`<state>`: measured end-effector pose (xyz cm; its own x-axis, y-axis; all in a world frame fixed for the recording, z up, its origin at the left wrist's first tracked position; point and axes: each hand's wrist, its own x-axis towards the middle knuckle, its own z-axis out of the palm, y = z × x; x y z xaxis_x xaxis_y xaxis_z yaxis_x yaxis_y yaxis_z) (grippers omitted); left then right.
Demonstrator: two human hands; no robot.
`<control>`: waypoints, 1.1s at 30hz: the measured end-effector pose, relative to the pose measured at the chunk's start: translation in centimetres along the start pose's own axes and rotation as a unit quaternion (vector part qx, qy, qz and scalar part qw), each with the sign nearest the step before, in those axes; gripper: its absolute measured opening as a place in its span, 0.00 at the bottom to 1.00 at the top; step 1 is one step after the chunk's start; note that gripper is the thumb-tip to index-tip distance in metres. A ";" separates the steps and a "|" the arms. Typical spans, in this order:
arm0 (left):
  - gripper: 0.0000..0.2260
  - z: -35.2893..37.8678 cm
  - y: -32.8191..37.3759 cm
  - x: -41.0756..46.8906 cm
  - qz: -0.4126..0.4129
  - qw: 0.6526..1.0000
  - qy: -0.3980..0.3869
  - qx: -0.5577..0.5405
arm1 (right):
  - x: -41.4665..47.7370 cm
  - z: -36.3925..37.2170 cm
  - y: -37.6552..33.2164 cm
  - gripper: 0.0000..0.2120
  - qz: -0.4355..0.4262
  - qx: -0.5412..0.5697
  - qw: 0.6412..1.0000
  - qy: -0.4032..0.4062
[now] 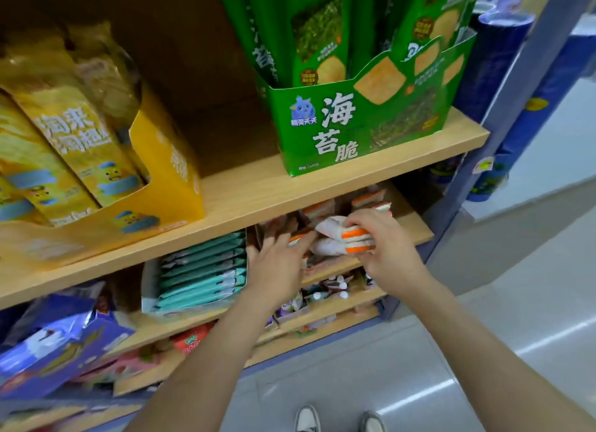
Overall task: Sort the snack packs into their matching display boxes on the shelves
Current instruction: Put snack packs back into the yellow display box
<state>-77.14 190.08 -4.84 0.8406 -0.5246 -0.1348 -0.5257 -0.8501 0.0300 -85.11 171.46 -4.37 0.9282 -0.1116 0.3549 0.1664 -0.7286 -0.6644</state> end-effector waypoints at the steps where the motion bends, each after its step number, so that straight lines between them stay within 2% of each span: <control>1: 0.30 -0.2 0.1 0.4 -0.009 1.000 -0.007 -0.003 | 0.1 -0.1 0.4 0.22 -0.018 -0.020 1.000 -0.013; 6: 0.25 -0.6 -0.3 1.5 -0.023 1.000 0.008 0.003 | 1.0 -1.2 1.2 0.26 -0.035 -0.086 0.990 -0.106; 9: 0.22 -0.8 -0.6 1.9 -0.042 0.999 -0.008 -0.022 | 2.3 -1.4 0.9 0.28 -0.015 -0.109 0.981 -0.159; 14: 0.30 -0.6 1.4 1.2 -0.005 0.999 0.008 -0.053 | 5.4 0.6 1.0 0.32 0.056 -0.154 0.954 -0.250; 17: 0.31 0.2 2.6 1.3 -0.035 0.986 0.032 -0.158 | 4.9 1.6 1.3 0.29 0.097 -0.164 0.960 -0.203; 19: 0.27 0.8 2.8 1.6 -0.035 0.981 0.056 -0.181 | 3.7 1.5 1.6 0.28 0.072 -0.193 0.970 -0.131; 21: 0.23 1.0 3.0 2.0 -0.034 0.987 0.057 -0.150 | 2.1 1.3 2.4 0.30 0.056 -0.197 0.977 -0.057; 23: 0.22 1.0 3.1 2.3 -0.058 0.994 0.038 -0.085 | 0.6 1.3 3.1 0.31 0.098 -0.178 0.979 -0.019; 25: 0.21 0.9 3.5 2.5 -0.090 0.995 0.018 -0.035 | -0.5 1.6 3.7 0.33 0.136 -0.181 0.973 -0.051; 28: 0.20 0.8 4.2 2.8 -0.100 0.994 0.019 -0.031 | -1.4 2.1 4.3 0.35 0.136 -0.208 0.962 -0.114; 30: 0.23 0.9 4.2 2.4 -0.075 0.995 0.054 -0.032 | -1.4 1.9 4.2 0.36 0.128 -0.203 0.966 -0.099; 33: 0.34 1.7 3.1 0.2 -0.076 0.991 0.107 -0.025 | -1.4 1.3 4.0 0.36 0.113 -0.204 0.971 -0.051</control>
<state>-78.78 187.42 -6.44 0.9205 -0.3844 0.0708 -0.3892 -0.9181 0.0755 -85.27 169.61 -8.37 0.9572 -0.2481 0.1491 -0.1727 -0.9028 -0.3937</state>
